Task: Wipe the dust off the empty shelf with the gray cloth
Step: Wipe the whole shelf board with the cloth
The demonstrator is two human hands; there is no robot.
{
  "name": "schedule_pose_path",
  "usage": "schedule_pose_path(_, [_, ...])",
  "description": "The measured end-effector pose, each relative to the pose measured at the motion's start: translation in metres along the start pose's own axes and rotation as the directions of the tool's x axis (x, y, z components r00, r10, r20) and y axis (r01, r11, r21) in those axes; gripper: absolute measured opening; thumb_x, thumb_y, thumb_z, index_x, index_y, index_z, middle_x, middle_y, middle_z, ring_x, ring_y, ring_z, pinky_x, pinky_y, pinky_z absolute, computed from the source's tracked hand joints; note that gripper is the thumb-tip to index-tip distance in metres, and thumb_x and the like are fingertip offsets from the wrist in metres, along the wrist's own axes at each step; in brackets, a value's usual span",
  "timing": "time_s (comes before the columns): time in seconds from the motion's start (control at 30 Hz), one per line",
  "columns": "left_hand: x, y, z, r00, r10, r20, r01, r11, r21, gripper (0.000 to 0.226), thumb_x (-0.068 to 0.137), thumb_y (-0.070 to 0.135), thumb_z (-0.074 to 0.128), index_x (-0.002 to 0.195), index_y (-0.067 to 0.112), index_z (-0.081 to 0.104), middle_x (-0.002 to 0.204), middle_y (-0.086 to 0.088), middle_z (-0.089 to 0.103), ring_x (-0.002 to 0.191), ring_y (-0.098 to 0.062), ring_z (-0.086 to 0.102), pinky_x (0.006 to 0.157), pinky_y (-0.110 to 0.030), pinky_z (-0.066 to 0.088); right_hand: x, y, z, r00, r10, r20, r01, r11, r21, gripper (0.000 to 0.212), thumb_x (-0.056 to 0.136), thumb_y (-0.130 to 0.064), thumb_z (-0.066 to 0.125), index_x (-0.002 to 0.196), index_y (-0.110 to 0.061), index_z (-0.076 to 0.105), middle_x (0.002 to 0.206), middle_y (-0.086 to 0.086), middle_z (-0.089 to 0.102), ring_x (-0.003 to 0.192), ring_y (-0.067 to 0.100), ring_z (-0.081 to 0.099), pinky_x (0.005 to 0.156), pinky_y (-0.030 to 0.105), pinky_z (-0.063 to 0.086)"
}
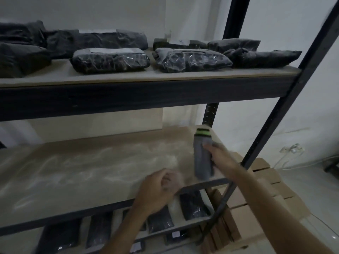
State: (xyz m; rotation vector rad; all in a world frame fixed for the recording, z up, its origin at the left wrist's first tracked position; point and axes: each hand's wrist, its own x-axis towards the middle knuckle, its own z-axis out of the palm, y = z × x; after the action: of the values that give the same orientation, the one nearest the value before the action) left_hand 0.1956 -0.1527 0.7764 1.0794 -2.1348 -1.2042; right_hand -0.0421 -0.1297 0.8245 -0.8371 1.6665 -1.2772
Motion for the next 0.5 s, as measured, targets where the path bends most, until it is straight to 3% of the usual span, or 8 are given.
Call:
schedule_pose_path(0.07, [0.004, -0.018, -0.023, 0.997, 0.075, -0.029, -0.072, 0.994, 0.080, 0.029, 0.087, 0.054, 0.065, 0.110, 0.038, 0.065, 0.100, 0.023, 0.064, 0.094, 0.006, 0.060, 0.082, -0.019, 0.048, 0.041, -0.018, -0.018, 0.994, -0.110, 0.013, 0.108, 0.938, -0.330, 0.032, 0.105, -0.028, 0.048, 0.121, -0.004, 0.061, 0.106, 0.012, 0.069, 0.097, 0.028, 0.066, 0.077, 0.036, 0.052])
schedule_pose_path(0.17, [0.010, -0.051, -0.052, 0.988, 0.141, -0.062, -0.120, 0.955, 0.271, 0.022, 0.093, 0.042, 0.067, 0.114, 0.036, 0.066, 0.107, 0.025, 0.060, 0.100, 0.003, 0.058, 0.090, -0.031, 0.051, 0.095, -0.035, -0.035, 0.982, -0.191, 0.012, 0.144, 0.696, -0.703, 0.037, 0.102, -0.036, 0.051, 0.123, -0.005, 0.058, 0.108, 0.015, 0.064, 0.095, 0.033, 0.062, 0.078, 0.039, 0.048])
schedule_pose_path(0.33, [0.007, -0.105, -0.080, 0.976, 0.154, -0.153, -0.045, 0.833, 0.551, 0.056, 0.091, 0.064, 0.048, 0.134, 0.030, 0.060, 0.139, 0.007, 0.060, 0.128, -0.018, 0.057, 0.103, -0.053, 0.048, 0.150, -0.010, -0.044, 0.953, -0.302, -0.018, 0.124, 0.446, -0.886, 0.037, 0.101, -0.044, 0.041, 0.117, -0.014, 0.056, 0.119, 0.016, 0.063, 0.100, 0.036, 0.060, 0.081, 0.043, 0.050])
schedule_pose_path(0.43, [0.000, -0.113, -0.075, 0.979, 0.128, -0.158, -0.001, 0.778, 0.628, 0.065, 0.091, 0.071, 0.036, 0.140, 0.033, 0.057, 0.150, 0.007, 0.052, 0.140, -0.018, 0.046, 0.113, -0.048, 0.037, 0.153, 0.020, -0.041, 0.963, -0.269, 0.004, 0.091, 0.308, -0.947, 0.043, 0.102, -0.045, 0.032, 0.133, -0.021, 0.050, 0.133, 0.014, 0.056, 0.116, 0.037, 0.053, 0.091, 0.047, 0.045])
schedule_pose_path(0.5, [-0.001, -0.114, -0.070, 0.974, 0.140, -0.176, 0.004, 0.769, 0.639, 0.063, 0.092, 0.071, 0.035, 0.139, 0.035, 0.058, 0.151, 0.008, 0.051, 0.140, -0.016, 0.046, 0.112, -0.046, 0.035, 0.154, 0.032, -0.041, 0.954, -0.298, 0.004, 0.095, 0.292, -0.952, 0.045, 0.103, -0.045, 0.030, 0.138, -0.022, 0.045, 0.137, 0.014, 0.052, 0.120, 0.038, 0.051, 0.096, 0.048, 0.044])
